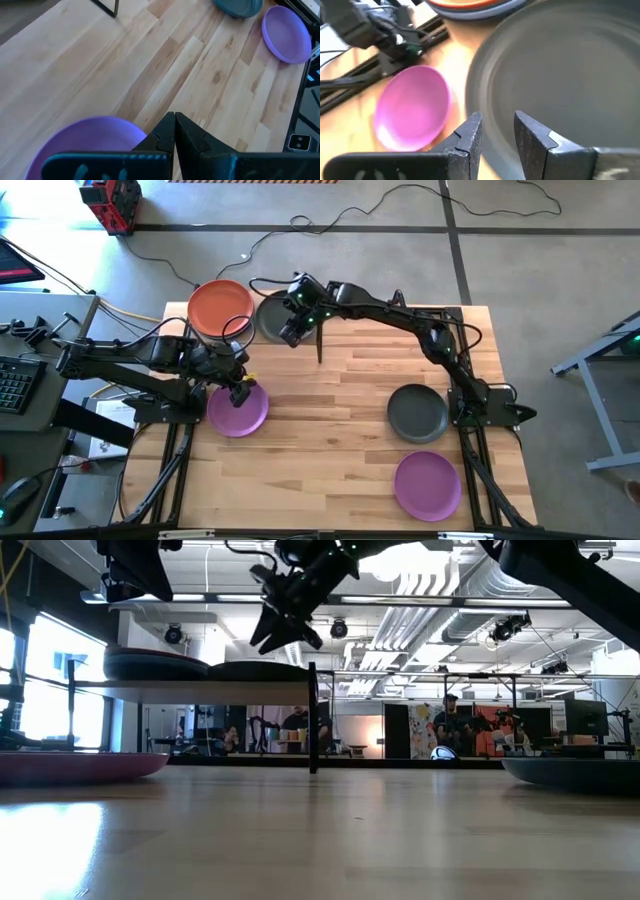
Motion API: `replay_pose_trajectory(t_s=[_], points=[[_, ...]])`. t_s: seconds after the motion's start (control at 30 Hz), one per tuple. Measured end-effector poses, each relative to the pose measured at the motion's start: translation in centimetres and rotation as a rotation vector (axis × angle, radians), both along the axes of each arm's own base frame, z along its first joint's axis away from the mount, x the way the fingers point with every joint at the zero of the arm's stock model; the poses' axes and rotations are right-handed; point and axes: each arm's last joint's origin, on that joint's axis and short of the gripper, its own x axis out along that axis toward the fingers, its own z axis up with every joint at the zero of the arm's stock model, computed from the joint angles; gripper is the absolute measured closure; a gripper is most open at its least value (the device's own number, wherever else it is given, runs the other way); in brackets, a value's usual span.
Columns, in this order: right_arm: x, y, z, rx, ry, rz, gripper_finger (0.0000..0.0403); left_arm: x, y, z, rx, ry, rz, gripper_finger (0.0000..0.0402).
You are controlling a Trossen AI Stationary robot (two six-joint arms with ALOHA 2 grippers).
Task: Place and stack plates onto a shelf
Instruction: Stack the left purple plate on top of the black plate on the shelf
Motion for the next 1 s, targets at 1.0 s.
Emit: replay_pose_trajectory(t_s=[1.0], points=[[-7.0,12.3,11.7,-0.006,-0.113,-0.077,0.0308,3.9,-5.1,-5.7,-0.153,0.404,0.026,0.0401]])
